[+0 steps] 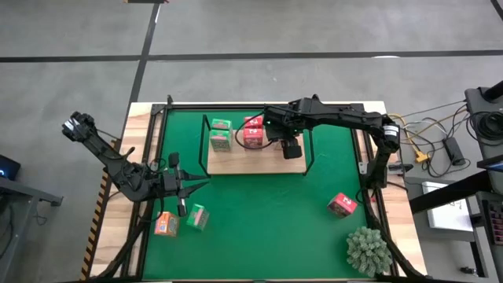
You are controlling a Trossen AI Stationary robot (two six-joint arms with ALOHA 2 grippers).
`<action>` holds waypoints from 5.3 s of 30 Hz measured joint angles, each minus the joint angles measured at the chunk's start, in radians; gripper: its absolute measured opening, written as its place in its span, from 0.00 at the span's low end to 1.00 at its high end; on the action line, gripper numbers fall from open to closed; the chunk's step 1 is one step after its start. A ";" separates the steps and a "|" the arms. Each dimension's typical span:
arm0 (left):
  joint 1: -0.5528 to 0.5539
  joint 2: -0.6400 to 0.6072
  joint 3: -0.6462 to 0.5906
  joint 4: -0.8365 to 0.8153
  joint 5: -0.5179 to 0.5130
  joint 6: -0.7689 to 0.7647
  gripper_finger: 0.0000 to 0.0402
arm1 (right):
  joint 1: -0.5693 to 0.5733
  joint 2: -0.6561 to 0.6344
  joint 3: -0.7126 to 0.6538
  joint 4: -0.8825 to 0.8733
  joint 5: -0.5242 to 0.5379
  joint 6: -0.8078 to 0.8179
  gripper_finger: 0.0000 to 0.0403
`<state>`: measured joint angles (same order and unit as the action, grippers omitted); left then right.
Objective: Stack cereal on shelf
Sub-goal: Put the right orange cereal box on the shelf aligned with the other orange cereal box
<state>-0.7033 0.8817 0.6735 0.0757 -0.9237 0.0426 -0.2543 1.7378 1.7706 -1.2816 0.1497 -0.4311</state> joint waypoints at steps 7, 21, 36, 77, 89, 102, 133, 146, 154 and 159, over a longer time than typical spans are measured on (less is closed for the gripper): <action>0.000 0.010 0.000 0.000 0.000 -0.004 0.10 | 0.000 0.000 0.000 0.007 0.008 0.011 0.45; 0.000 0.010 0.013 -0.001 0.000 -0.004 0.10 | 0.000 0.000 0.000 0.008 0.008 0.011 0.45; 0.000 0.009 0.014 -0.001 0.000 -0.005 0.10 | -0.002 0.000 -0.023 0.024 0.003 0.020 0.45; 0.000 0.009 0.014 -0.001 0.000 -0.019 0.10 | -0.002 0.000 -0.090 0.068 0.003 0.006 0.44; 0.000 0.009 0.014 -0.001 0.000 -0.019 0.10 | -0.002 0.000 -0.090 0.095 0.001 0.028 0.57; 0.000 0.009 0.014 -0.001 0.000 -0.018 0.10 | 0.000 0.000 -0.036 0.053 0.009 0.048 0.65; 0.000 0.009 0.014 -0.001 0.000 -0.018 0.10 | -0.028 -0.002 -0.005 0.080 0.009 0.122 0.03; 0.000 0.009 0.014 -0.001 0.000 -0.018 0.10 | -0.030 -0.002 -0.005 0.041 0.011 0.207 0.03; 0.000 0.009 0.014 -0.001 0.000 -0.018 0.10 | -0.030 -0.002 -0.005 0.022 0.012 0.250 0.03; 0.000 0.009 0.014 -0.001 0.000 -0.018 0.10 | -0.030 -0.002 -0.006 0.034 0.030 0.251 0.03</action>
<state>-0.7033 0.8906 0.6876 0.0746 -0.9235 0.0242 -0.2840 1.7363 1.7651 -1.2481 0.1801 -0.1802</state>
